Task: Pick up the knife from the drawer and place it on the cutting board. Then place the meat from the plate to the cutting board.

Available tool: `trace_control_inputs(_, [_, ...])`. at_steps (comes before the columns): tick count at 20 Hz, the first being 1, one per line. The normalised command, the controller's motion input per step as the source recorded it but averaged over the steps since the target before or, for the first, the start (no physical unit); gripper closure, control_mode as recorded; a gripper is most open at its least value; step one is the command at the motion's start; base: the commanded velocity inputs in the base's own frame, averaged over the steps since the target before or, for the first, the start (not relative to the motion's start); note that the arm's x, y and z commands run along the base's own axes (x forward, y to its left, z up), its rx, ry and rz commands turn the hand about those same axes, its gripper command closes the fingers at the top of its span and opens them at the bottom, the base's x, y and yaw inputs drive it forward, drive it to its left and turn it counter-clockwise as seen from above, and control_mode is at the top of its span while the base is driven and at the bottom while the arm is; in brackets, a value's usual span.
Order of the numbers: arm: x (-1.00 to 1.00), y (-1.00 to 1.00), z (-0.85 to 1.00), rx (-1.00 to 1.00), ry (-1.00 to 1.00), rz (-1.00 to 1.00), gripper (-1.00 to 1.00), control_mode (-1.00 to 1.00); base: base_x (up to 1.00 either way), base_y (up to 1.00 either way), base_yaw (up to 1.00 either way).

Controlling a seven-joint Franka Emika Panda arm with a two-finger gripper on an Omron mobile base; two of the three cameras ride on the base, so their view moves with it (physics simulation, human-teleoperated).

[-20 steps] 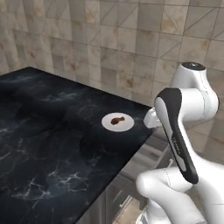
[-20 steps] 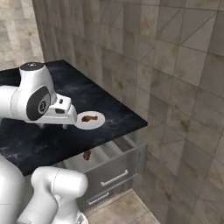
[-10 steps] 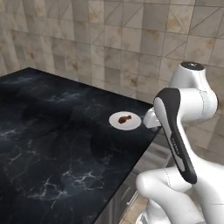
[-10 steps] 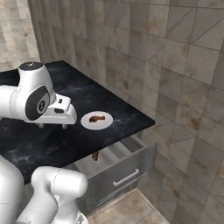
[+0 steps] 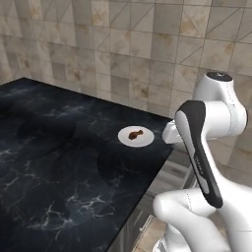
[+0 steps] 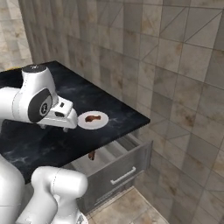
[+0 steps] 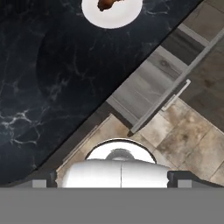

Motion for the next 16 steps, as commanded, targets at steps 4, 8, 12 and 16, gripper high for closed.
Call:
trace_control_inputs(4, [0.0, -0.36, -0.39, 0.01, 0.0, -0.24, -1.0, -1.0, 0.0, 0.0, 0.0])
trace_control_inputs(8, [0.0, -0.63, -0.47, 0.0, 0.01, -0.14, -1.0, -1.0, 0.0, 0.0, 0.0])
trace_control_inputs(12, [0.13, -0.54, -0.5, 0.0, 0.05, -0.03, -1.0, -1.0, 0.0, 0.0, 0.0])
trace_control_inputs(16, [0.18, -0.54, -0.62, 0.0, 0.0, 0.0, -1.0, -1.0, 0.0, 0.0, 0.0])
